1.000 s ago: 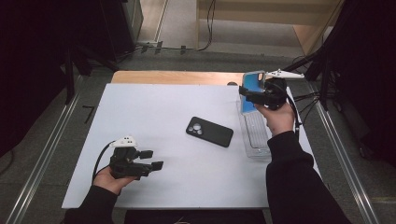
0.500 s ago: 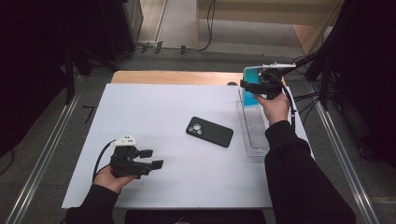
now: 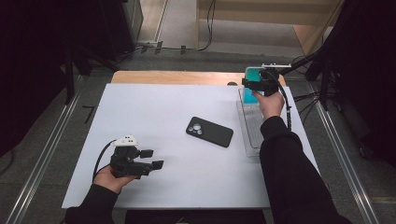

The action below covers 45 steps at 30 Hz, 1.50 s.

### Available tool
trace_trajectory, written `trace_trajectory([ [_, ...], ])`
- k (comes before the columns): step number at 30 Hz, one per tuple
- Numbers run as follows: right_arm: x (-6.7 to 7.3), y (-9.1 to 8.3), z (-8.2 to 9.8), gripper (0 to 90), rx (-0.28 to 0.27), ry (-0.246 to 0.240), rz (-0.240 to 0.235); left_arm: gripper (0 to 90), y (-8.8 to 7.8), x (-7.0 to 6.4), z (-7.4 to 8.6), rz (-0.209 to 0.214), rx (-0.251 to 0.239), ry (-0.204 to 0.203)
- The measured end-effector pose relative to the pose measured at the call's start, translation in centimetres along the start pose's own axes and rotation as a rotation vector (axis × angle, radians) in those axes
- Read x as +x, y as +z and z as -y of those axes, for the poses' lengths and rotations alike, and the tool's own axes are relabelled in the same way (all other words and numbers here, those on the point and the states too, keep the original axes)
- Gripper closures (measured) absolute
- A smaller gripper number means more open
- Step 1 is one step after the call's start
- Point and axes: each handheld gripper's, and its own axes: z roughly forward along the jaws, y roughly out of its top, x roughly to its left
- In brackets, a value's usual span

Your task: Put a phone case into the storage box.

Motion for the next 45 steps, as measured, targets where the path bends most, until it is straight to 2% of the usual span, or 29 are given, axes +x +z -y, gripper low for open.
trace_trajectory([
  [6,-0.2,1.3,0.4,15.4,0.006,0.002,0.017,30.7,0.0,0.0,0.0,0.004,0.002,0.002],
  [11,-0.1,2.1,0.7,15.1,0.017,-0.026,0.032,30.7,0.0,-0.1,0.0,0.011,0.005,0.003],
  [14,0.0,2.5,0.8,15.1,0.032,-0.018,0.043,30.7,0.1,-0.1,0.0,0.013,0.010,0.007],
  [17,0.1,2.7,1.0,15.2,0.038,-0.046,0.046,30.7,0.1,-0.1,0.0,0.014,0.010,0.008],
  [19,0.2,2.7,1.0,15.2,0.039,-0.064,0.046,30.7,0.1,-0.1,0.0,0.014,0.011,0.008],
  [22,0.2,2.7,0.9,14.5,0.037,-0.060,0.044,30.7,0.1,-0.1,0.0,0.014,0.011,0.008],
  [24,0.2,2.7,1.0,9.5,0.032,-0.060,0.038,30.7,0.1,-0.1,0.0,0.014,0.010,0.008],
  [28,0.1,2.8,1.0,5.0,0.043,-0.065,0.013,30.7,0.1,-0.1,0.0,0.011,0.012,0.008],
  [32,0.0,2.9,1.1,0.0,0.050,-0.063,0.022,30.7,0.1,-0.1,0.0,0.009,0.013,0.009],
  [38,0.1,2.2,0.8,0.0,0.045,-0.054,0.003,30.7,0.0,-0.1,0.0,0.012,0.012,0.008],
  [45,0.1,0.8,0.4,0.0,0.075,-0.046,-0.021,30.7,0.1,-0.1,-0.1,0.010,0.010,0.005],
])
